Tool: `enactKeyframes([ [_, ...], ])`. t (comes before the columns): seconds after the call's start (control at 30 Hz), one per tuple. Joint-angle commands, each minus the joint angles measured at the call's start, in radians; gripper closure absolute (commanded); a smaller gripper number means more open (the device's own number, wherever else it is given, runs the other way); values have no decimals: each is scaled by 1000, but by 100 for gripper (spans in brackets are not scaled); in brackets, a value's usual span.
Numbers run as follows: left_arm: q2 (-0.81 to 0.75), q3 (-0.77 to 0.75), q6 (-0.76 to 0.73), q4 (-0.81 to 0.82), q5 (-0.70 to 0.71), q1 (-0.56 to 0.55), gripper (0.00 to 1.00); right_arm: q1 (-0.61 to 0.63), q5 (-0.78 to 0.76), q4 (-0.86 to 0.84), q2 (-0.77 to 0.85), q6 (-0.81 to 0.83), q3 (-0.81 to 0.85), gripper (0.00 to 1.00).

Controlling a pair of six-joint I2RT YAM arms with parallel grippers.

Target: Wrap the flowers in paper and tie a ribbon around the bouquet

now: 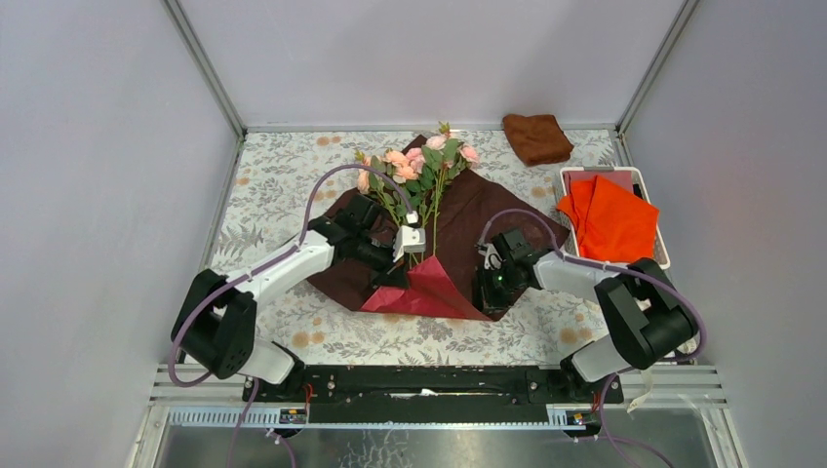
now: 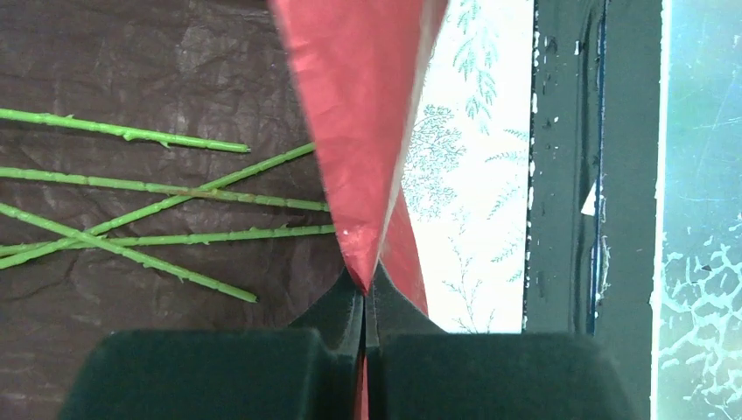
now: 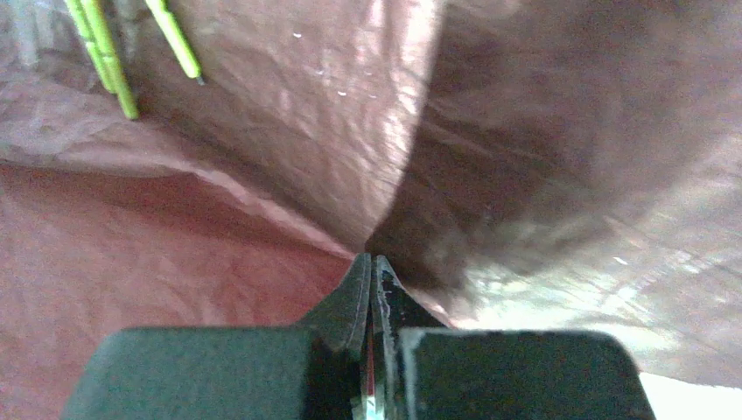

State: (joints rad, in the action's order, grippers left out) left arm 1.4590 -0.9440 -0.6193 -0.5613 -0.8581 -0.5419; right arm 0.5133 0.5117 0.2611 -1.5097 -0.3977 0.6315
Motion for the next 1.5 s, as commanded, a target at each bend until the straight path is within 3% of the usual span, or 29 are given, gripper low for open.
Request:
enactKeyframes([
  [0.0,-31,-14,0,-8,48,2,100,-15,-142,119,65,21,54,96],
  [0.2,11,14,46,61,80,36,100,-13,-39,115,231,208,183,74],
  [0.37,54,8,49,66,29,76,100,4,259,-248,346,201,55,44],
  [0.53,64,12,45,66,10,98,100,64,222,-355,353,303,-8,22],
  [0.63,63,11,34,59,-6,101,100,64,110,-401,316,348,-33,7],
  [0.73,56,15,23,53,-20,102,100,64,46,-430,263,381,-16,1],
  [1.07,57,8,-1,26,-28,101,100,63,-4,-441,129,498,29,0],
  [1.2,52,6,-8,23,-32,102,100,62,73,-514,100,508,-8,5],
  [1.3,55,-5,-6,14,-32,102,100,63,184,-550,70,474,-9,22],
  [1.33,56,-9,-8,7,-29,102,100,63,218,-589,73,459,-17,34],
  [1.37,57,-14,-17,-6,-24,103,100,62,234,-624,77,436,-29,58],
  [1.4,57,-19,-32,-28,-16,104,90,60,228,-652,81,413,-40,74],
  [1.47,49,-27,-79,-84,-3,111,59,52,233,-667,76,404,-48,90],
])
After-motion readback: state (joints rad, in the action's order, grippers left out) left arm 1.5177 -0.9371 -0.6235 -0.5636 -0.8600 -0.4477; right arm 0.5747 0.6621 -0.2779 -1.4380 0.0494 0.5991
